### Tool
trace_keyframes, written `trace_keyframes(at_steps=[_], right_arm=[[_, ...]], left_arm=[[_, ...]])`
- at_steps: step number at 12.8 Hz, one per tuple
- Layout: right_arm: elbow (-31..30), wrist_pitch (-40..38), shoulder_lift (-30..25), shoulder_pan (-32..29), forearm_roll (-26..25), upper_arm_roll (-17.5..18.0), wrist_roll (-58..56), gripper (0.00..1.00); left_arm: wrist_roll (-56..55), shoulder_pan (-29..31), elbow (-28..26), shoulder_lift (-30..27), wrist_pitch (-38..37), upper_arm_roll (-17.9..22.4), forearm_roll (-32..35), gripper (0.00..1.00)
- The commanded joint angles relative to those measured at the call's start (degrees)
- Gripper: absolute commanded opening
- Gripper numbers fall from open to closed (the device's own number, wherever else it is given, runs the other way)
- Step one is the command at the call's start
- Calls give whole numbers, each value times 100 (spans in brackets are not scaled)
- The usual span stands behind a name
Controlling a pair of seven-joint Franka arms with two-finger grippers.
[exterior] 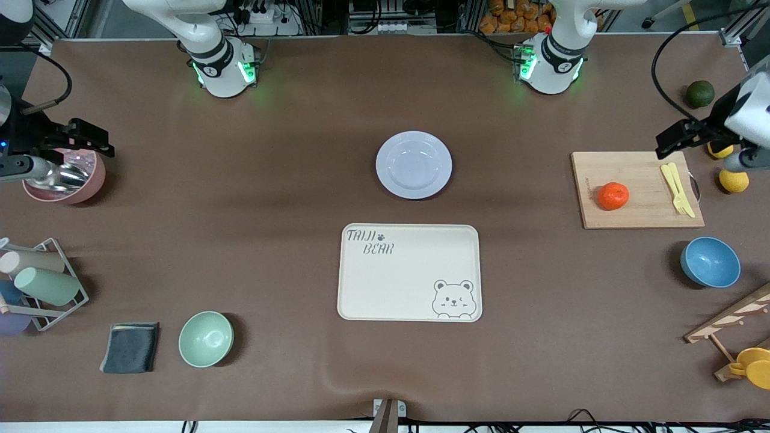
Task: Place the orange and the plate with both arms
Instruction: 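Reach the left gripper toward the orange on the cutting board, then lower the left gripper and grasp the orange while the right gripper extends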
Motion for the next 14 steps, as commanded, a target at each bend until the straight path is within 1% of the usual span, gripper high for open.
trace_keyframes(at_steps=[1, 2, 5, 9, 11, 12, 14], right_arm=[[-210, 56, 7, -2, 109, 30, 233, 100], [-315, 91, -2, 32, 109, 30, 233, 100], [-658, 433, -37, 77, 188, 39, 233, 100], [-860, 522, -46, 68, 320, 39, 233, 100], [-1114, 557, -107, 59, 425, 39, 233, 100], [-1307, 696, -186, 24, 634, 21, 233, 100], [-1475, 864, -195, 6, 698, 21, 242, 100]], left_arm=[[105, 383, -1179, -118, 973, -36, 127, 100], [106, 489, -1610, -136, 1405, -36, 127, 100], [106, 604, -2500, -40, 2224, -36, 136, 100], [114, 841, -3090, 452, 3165, -36, 496, 100], [114, 937, -3179, 654, 3413, -45, 514, 100], [114, 990, -3231, 733, 3527, -54, 523, 100], [114, 999, -3424, 856, 3939, -45, 514, 100]])
